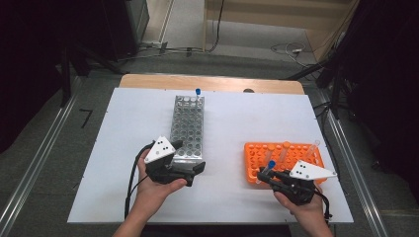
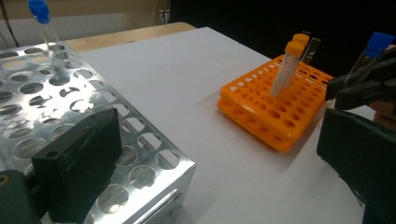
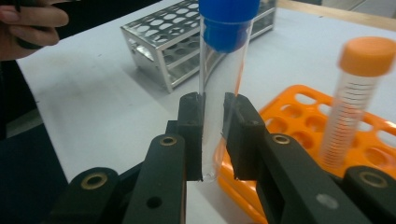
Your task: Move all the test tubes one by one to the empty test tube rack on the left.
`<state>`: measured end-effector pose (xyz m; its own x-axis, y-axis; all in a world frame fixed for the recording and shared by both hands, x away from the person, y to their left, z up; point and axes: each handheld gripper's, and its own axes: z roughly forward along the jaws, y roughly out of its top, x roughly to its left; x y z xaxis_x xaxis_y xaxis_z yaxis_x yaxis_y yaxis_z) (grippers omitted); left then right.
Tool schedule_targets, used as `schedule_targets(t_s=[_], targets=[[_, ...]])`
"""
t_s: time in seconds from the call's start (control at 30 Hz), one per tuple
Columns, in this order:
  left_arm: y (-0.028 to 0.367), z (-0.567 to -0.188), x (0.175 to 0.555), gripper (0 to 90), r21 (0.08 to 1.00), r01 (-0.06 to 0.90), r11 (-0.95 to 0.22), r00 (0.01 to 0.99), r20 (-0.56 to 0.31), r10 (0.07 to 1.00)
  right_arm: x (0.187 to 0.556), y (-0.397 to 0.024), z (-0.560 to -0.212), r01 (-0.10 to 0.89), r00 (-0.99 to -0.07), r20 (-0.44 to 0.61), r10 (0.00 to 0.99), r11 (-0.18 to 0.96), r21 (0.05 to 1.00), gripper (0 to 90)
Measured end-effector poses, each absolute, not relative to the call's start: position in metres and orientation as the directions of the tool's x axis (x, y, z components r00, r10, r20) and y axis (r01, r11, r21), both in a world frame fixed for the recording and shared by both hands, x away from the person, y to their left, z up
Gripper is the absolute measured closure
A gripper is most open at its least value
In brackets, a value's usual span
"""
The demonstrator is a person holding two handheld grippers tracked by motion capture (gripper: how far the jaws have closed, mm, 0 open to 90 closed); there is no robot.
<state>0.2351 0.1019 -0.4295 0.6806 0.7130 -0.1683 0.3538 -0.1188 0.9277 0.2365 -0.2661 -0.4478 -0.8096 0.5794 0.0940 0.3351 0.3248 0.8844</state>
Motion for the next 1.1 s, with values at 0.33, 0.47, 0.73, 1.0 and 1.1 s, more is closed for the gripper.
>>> schedule_targets(t_s=[0.33,0.47,0.73,1.0,1.1], targets=[[0.080,-0.426,0.230,1.2,0.931,0.344,-0.124,0.728,-0.181,0.661,0.233,-0.244,-0.451,0.336,-0.840,0.112,0.530,0.347,0.875,75.1],[0.072,-0.424,0.228,1.7,0.932,0.339,-0.125,0.747,-0.186,0.638,0.231,-0.237,-0.452,0.331,-0.845,0.110,0.524,0.349,0.877,75.1],[0.051,-0.424,0.224,4.6,0.934,0.330,-0.137,0.788,-0.193,0.584,0.227,-0.222,-0.454,0.325,-0.859,0.114,0.499,0.360,0.874,75.0],[0.032,-0.426,0.220,20.0,0.937,0.310,-0.163,0.847,-0.194,0.495,0.223,-0.213,-0.455,0.313,-0.874,0.110,0.473,0.376,0.872,75.0],[0.026,-0.428,0.218,31.9,0.937,0.303,-0.172,0.862,-0.193,0.468,0.222,-0.211,-0.455,0.309,-0.879,0.107,0.465,0.383,0.870,75.0]])
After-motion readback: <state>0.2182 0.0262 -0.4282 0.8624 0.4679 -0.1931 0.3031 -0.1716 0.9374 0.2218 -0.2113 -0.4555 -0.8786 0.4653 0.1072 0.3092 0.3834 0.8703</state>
